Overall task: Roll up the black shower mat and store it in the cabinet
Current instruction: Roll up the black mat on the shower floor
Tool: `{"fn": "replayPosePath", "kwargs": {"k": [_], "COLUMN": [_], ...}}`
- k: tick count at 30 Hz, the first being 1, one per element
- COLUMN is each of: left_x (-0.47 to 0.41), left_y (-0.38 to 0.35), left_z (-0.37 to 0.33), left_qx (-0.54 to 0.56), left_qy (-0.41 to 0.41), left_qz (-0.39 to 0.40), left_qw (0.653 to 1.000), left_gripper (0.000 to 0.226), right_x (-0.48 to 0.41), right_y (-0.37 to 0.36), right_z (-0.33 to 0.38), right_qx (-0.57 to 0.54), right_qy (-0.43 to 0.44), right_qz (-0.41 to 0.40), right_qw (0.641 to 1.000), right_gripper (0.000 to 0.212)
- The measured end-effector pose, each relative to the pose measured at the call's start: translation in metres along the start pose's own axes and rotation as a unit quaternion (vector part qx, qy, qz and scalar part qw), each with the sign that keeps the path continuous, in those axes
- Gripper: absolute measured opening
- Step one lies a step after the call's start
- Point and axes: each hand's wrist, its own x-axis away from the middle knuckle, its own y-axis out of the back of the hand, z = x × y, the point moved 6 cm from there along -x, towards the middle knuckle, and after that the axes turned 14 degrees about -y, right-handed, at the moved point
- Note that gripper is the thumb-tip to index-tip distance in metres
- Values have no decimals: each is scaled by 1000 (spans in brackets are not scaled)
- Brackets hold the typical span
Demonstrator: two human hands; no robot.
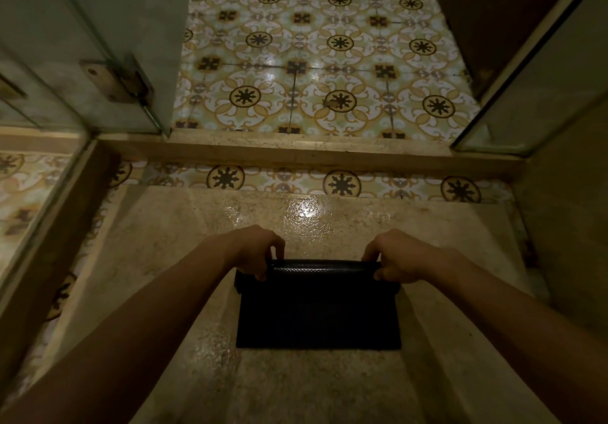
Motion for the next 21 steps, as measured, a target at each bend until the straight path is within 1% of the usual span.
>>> {"fn": "replayPosePath", "kwargs": {"k": [5, 8, 10, 12, 15, 21], "left_x": [-5, -7, -6, -5, -4, -3], "left_y": [-4, -7, -9, -10, -12, -22], "left_z": [-12, -13, -13, -14, -15, -26], "left_qx": [-103, -91, -74, -79, -87, -115], "left_qy": [-3, -7, -4, -4, -3, -14], "left_qz": [19, 56, 66, 53, 36, 50], "left_qw": [994, 994, 995, 995, 996, 992], "left_gripper": [61, 55, 49, 48, 50, 60], "right_x": [4, 8, 11, 15, 17, 23], "right_y": [-10, -15, -20, -20, -19, -30], "right_z": [-2, 0, 4, 7, 5, 6], "right_qx": [-25, -27, -3, 15, -5, -20], "right_qy": [-26, -30, -9, 12, 13, -7], "right_qz": [-20, -8, 1, 11, 24, -1], "right_qw": [999, 999, 1000, 1000, 1000, 1000], "right_gripper": [37, 51, 55, 49, 43, 44]}}
